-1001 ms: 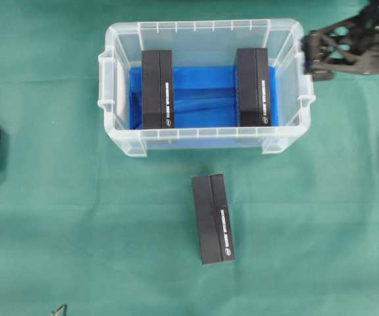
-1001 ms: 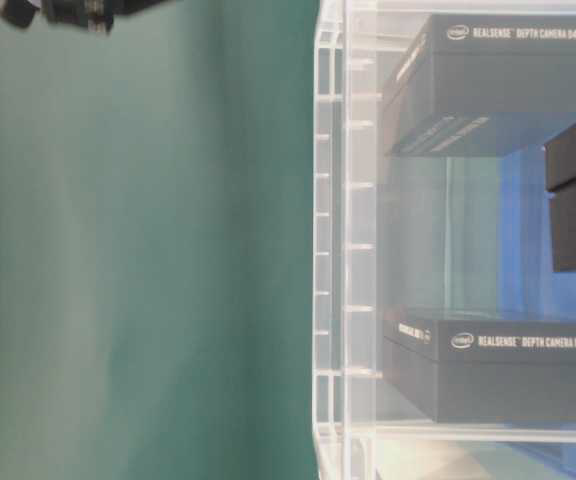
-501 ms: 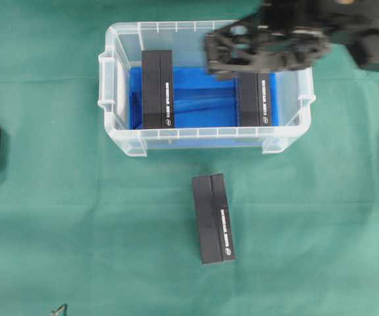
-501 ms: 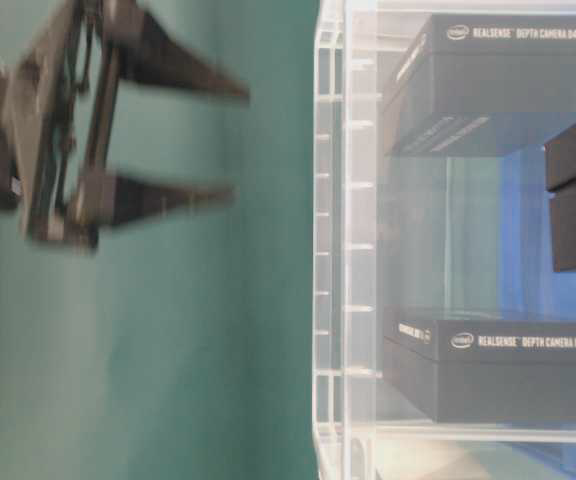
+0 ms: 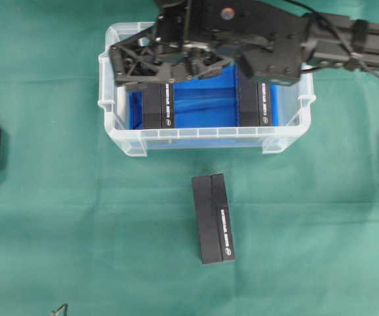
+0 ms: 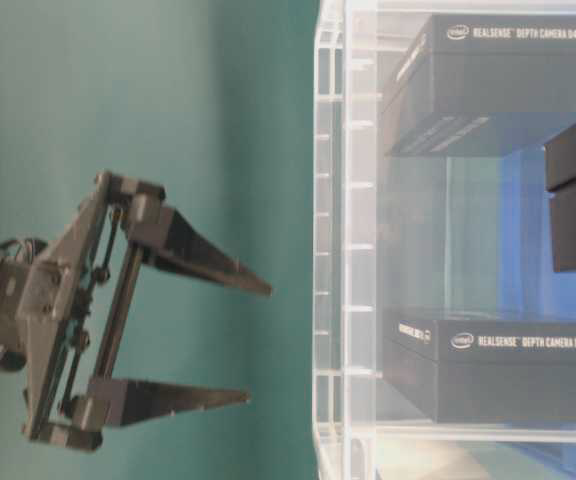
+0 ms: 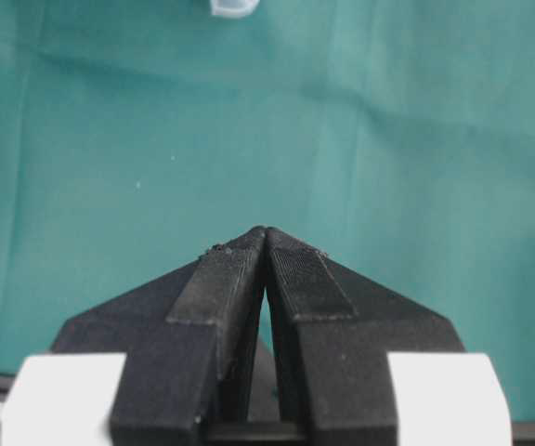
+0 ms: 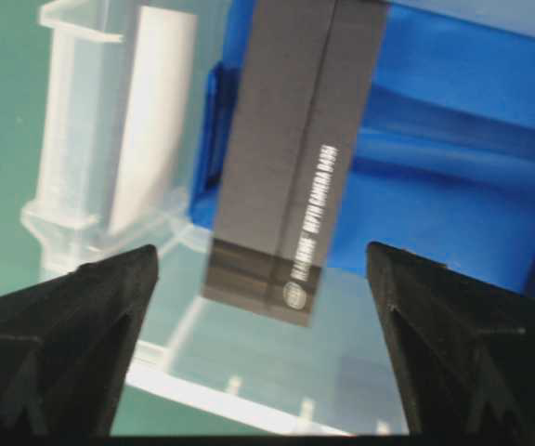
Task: Take the box out of the case with the right arm.
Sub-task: 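Move the right gripper over the case toward the left black box, then lower the open right gripper into the case toward the left box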
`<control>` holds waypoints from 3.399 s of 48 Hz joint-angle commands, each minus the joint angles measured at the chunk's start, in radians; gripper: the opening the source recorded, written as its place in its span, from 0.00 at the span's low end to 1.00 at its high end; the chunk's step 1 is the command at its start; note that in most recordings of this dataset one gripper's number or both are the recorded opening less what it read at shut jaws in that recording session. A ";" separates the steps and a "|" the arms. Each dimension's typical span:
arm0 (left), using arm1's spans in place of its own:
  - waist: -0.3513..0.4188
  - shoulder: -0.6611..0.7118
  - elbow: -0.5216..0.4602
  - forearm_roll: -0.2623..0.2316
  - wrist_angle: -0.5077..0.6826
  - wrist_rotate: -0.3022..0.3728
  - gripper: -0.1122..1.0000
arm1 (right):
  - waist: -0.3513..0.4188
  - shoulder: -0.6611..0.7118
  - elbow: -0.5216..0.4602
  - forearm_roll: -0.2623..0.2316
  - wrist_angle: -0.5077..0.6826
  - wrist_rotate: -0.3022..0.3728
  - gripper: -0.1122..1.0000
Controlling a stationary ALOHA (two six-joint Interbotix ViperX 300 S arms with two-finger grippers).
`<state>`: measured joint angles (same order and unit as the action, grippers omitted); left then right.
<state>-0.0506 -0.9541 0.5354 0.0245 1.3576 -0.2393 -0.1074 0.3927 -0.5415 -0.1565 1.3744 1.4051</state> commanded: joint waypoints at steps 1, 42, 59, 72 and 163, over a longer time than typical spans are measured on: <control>-0.003 0.008 -0.017 0.003 -0.006 0.000 0.10 | 0.003 -0.005 -0.052 0.006 -0.003 -0.008 0.90; -0.005 0.008 -0.015 0.003 -0.006 -0.005 0.10 | -0.002 0.009 -0.055 0.008 -0.002 -0.021 0.92; -0.005 0.008 -0.017 0.003 -0.005 -0.005 0.10 | 0.000 0.017 -0.057 0.005 -0.005 -0.015 0.95; -0.003 0.008 -0.015 0.003 -0.005 -0.005 0.10 | 0.000 0.025 -0.057 -0.003 -0.005 0.005 0.95; -0.003 0.009 -0.014 0.003 -0.005 -0.005 0.10 | -0.005 0.052 -0.048 -0.020 -0.006 0.009 0.95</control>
<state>-0.0506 -0.9541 0.5354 0.0245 1.3576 -0.2424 -0.1089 0.4648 -0.5737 -0.1718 1.3744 1.4159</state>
